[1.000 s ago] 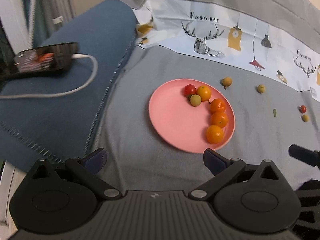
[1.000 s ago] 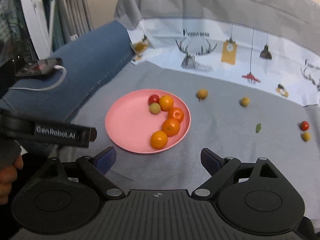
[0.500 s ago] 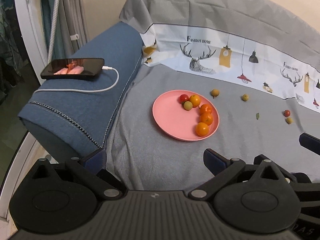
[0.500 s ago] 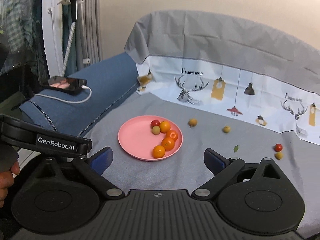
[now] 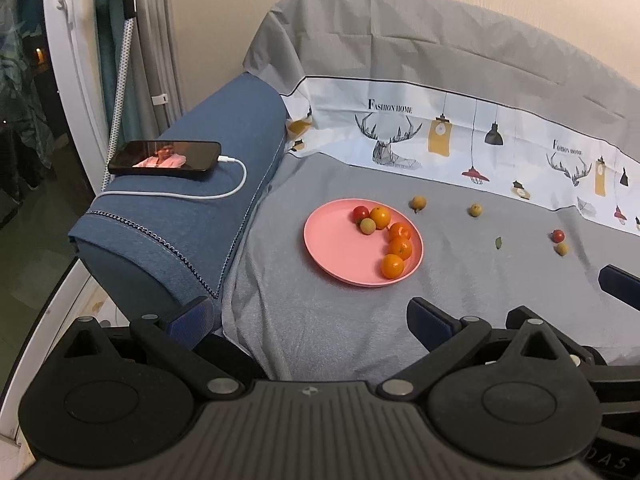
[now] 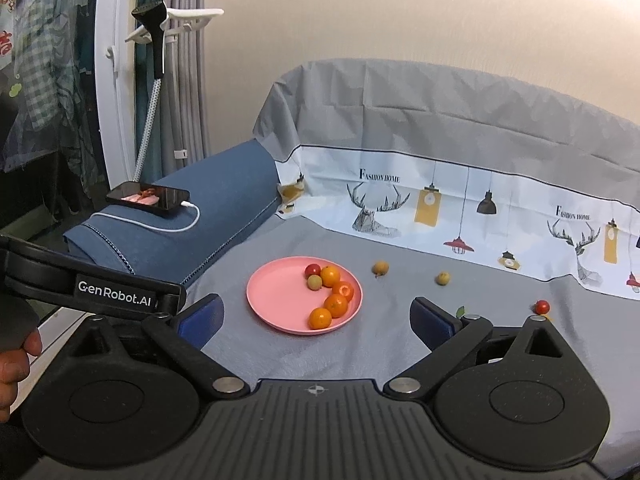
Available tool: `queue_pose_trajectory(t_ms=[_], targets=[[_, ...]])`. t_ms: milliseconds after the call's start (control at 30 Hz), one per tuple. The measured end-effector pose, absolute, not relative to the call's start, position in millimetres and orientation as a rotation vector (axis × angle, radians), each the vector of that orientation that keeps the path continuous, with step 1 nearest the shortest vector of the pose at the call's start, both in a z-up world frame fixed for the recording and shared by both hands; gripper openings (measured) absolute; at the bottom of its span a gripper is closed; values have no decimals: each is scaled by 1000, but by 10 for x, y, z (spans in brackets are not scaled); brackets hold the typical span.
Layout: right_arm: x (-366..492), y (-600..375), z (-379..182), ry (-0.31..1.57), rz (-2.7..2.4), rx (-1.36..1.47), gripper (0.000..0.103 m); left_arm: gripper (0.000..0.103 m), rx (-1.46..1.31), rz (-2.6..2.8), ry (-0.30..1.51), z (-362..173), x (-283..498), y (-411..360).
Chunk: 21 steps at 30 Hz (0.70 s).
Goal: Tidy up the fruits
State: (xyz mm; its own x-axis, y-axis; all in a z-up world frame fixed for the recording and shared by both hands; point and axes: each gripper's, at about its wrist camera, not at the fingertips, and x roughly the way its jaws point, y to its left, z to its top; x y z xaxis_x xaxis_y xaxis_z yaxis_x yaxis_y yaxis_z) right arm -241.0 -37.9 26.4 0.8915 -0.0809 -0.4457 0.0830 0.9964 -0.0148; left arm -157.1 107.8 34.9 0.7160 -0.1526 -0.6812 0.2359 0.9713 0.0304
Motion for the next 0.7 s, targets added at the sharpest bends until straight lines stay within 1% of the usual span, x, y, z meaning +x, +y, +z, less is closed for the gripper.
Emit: queue_pose_trajectory(t_ms=[700], targets=[[-2526, -362, 288, 438, -115, 13, 100, 103, 137, -223, 738, 362, -1641, 1063]])
